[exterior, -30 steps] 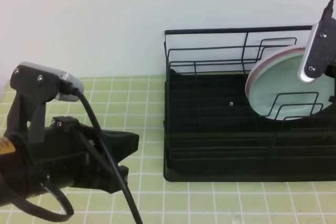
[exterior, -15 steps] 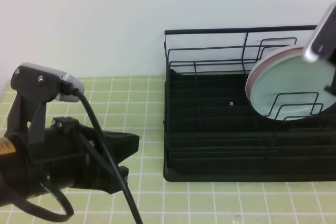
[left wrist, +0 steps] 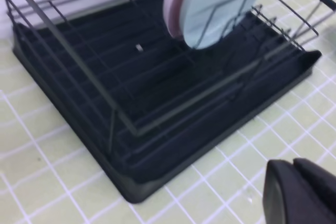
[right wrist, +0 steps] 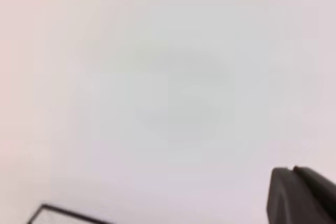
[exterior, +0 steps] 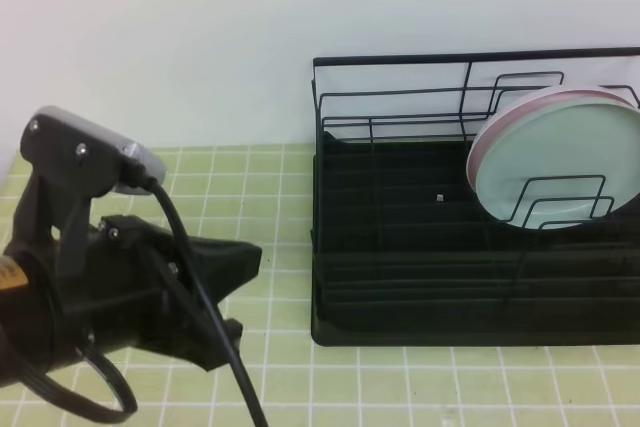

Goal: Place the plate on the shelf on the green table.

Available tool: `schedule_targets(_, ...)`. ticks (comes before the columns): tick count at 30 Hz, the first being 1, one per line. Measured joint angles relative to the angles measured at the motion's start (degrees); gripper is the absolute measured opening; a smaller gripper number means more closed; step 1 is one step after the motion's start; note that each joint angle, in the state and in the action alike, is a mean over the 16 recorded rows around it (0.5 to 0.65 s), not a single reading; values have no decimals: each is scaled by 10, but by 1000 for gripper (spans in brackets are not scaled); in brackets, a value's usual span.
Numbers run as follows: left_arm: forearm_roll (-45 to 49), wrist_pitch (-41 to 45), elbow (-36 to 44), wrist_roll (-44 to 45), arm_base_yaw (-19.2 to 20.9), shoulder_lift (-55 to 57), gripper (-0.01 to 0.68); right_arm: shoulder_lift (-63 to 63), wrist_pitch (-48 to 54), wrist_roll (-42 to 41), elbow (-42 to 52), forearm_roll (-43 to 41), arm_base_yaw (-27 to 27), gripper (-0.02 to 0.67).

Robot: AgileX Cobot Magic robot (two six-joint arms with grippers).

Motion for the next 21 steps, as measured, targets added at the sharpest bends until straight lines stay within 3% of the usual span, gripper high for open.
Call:
schedule_targets(9, -23, -9, 0, 6, 0, 0, 0, -163, 0, 22, 98, 56, 0, -2)
schedule_targets(21, -51, -3, 0, 5, 0, 0, -1, -302, 44, 21, 214, 70, 0, -3)
